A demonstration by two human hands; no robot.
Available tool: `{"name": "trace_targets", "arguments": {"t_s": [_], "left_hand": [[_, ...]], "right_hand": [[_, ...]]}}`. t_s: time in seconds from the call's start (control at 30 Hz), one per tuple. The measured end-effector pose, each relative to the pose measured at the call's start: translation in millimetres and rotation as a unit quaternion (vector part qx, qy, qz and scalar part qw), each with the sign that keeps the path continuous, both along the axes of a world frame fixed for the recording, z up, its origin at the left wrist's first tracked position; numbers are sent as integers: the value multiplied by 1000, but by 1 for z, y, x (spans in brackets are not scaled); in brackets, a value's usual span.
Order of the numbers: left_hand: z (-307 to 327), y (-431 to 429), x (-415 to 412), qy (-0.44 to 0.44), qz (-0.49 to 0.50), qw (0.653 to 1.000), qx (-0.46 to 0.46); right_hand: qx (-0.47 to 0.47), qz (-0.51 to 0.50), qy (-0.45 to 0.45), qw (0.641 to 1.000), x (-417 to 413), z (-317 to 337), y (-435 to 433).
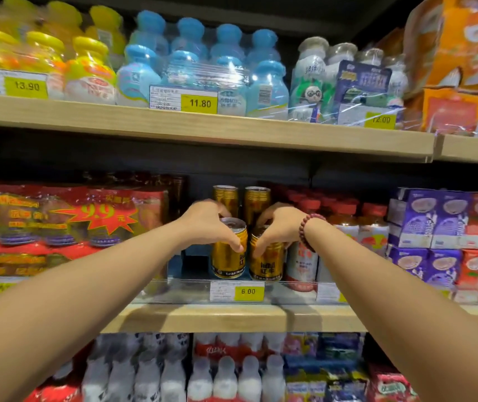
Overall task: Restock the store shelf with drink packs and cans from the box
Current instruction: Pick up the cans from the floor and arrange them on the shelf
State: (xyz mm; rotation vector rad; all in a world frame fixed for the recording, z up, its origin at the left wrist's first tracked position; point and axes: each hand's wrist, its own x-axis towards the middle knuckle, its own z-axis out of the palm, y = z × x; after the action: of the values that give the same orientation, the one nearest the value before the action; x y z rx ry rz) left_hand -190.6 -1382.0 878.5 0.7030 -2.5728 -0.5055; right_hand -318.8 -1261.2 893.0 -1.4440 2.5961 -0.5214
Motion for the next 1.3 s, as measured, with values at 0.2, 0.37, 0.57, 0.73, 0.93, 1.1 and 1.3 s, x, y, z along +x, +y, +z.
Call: {"name": "trace_targets", "arguments": {"t_s": [0.2, 0.37, 0.57, 0.73, 0.93, 1.1, 1.3], "left_hand": [[-13, 0, -9, -23, 8, 1000, 0], [-23, 3, -17, -23, 5, 999, 24], [-30, 1, -20, -39, -6, 998, 51], [-30, -3, -18, -40, -28, 993, 108], [-25, -12, -18, -30, -14, 990, 136], [-6, -17, -10, -14, -28, 987, 157], [10, -20, 4, 17, -52, 982, 178]], "right_hand": [[48, -15, -5, 999, -11, -6, -4], [65, -11, 45, 997, -10, -7, -3], [69, -22, 43, 996, -8, -9, -4], [77, -24, 51, 995, -7, -7, 3], [114, 4, 108, 988, 2, -5, -2], [160, 16, 189, 969, 5, -2, -4], [203, 24, 269, 941, 18, -2, -4]]}}
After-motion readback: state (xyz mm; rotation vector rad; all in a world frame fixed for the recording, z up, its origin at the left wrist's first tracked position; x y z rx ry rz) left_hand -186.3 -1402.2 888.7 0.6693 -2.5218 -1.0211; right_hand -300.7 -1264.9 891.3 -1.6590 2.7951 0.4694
